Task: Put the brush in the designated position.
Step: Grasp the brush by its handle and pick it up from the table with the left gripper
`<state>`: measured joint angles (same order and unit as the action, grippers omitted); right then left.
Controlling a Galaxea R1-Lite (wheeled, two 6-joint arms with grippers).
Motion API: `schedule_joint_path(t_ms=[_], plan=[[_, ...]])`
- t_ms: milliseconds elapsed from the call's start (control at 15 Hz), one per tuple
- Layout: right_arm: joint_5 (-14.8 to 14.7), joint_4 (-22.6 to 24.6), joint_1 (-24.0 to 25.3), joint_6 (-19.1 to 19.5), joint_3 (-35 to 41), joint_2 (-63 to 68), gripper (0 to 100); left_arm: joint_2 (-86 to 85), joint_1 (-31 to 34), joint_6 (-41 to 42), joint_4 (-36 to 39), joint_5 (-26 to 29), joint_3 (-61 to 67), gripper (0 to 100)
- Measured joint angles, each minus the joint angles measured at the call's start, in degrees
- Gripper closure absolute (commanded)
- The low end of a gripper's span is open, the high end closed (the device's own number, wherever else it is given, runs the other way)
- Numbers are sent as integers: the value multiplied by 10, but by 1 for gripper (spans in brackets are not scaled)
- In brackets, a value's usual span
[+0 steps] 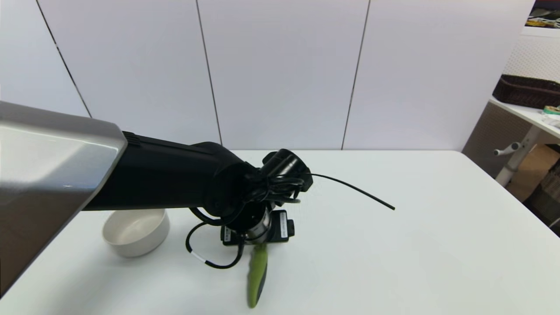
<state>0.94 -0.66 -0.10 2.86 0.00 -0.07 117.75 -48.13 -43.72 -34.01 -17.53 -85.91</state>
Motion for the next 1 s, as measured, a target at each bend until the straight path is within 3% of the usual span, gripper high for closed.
schedule_joint_path(t_ms=[400,467,1000], plan=[[1,0,0,0,0,0,0,19,1,4,-1,1,-19,0],[0,0,0,0,0,0,0,22,1,10,-1,1,-21,100],[0,0,0,0,0,0,0,33,12,41,0,-1,-24,100]])
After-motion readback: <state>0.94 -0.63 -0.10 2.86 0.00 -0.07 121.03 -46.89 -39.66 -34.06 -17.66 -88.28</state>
